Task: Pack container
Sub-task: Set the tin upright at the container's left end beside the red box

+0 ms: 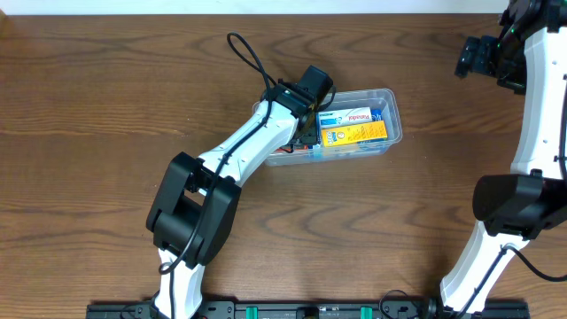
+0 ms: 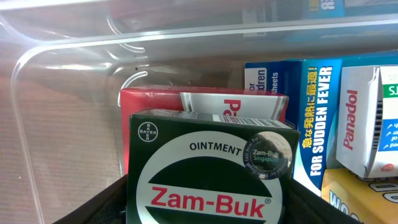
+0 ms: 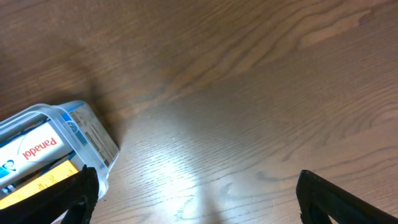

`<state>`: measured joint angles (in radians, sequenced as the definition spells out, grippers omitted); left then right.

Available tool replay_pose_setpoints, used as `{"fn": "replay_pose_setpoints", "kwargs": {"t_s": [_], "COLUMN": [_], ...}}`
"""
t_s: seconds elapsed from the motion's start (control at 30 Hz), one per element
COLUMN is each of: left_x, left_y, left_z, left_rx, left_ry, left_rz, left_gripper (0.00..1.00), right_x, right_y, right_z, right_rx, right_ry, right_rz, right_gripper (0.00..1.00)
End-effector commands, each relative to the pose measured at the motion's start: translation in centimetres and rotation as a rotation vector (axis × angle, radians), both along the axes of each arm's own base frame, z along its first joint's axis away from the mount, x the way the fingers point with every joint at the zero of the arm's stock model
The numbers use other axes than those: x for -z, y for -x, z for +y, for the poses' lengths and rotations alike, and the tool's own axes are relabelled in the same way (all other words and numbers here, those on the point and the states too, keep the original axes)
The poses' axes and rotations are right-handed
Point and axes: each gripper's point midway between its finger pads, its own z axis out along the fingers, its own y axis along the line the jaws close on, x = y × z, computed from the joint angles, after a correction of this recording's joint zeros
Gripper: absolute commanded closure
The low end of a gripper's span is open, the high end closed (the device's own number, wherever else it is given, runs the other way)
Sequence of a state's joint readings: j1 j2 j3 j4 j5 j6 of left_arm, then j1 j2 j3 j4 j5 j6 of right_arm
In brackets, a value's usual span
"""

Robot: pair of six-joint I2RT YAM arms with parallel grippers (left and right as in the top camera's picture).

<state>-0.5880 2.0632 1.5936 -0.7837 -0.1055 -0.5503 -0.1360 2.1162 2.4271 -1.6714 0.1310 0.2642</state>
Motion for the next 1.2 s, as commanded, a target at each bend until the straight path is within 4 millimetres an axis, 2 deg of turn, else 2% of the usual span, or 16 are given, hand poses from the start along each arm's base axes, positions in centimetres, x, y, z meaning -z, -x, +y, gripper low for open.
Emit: {"fn": "replay_pose_setpoints", "kwargs": {"t_s": [0.0, 0.33, 0.4, 0.53, 0.8, 0.97, 1.17], "left_x": [0.5, 0.5, 0.5, 0.5, 0.1, -2.0, -7.2], "left_y": [-0.1, -0.1, -0.1, -0.1, -0.2, -0.5, -0.3], "left_z": [0.7, 0.7, 0.7, 0.7, 0.7, 0.5, 0.6], "left_rx": [-0.019, -0.020, -0.019, -0.019, -0.020, -0.016, 0.000], "left_ry": [-0.021, -0.021, -0.021, -0.021, -0.016, 0.011, 0.062], "left_rz": [0.001, 0.001, 0.001, 0.001, -0.006, -0.048, -0.134], "left_gripper": [0.32, 0.30, 0.19, 0.09, 0.07, 0.07, 0.07], "right_x": [-0.6, -0.6, -0.6, -0.6, -0.6, -0.6, -0.6], "right_y": [0.0, 0.0, 0.0, 0.0, 0.0, 0.0, 0.0], "right_z": [-0.1, -0.2, -0.2, -0.2, -0.2, -0.2, -0.2], "right_rx": [0.017, 0.018, 0.018, 0.018, 0.018, 0.018, 0.018], "right_ry": [0.006, 0.006, 0.006, 0.006, 0.006, 0.006, 0.006], "right_rz": [-0.019, -0.019, -0.019, -0.019, -0.019, -0.019, -0.019], "right_gripper": [0.01, 0.01, 0.01, 0.01, 0.01, 0.01, 0.01]}}
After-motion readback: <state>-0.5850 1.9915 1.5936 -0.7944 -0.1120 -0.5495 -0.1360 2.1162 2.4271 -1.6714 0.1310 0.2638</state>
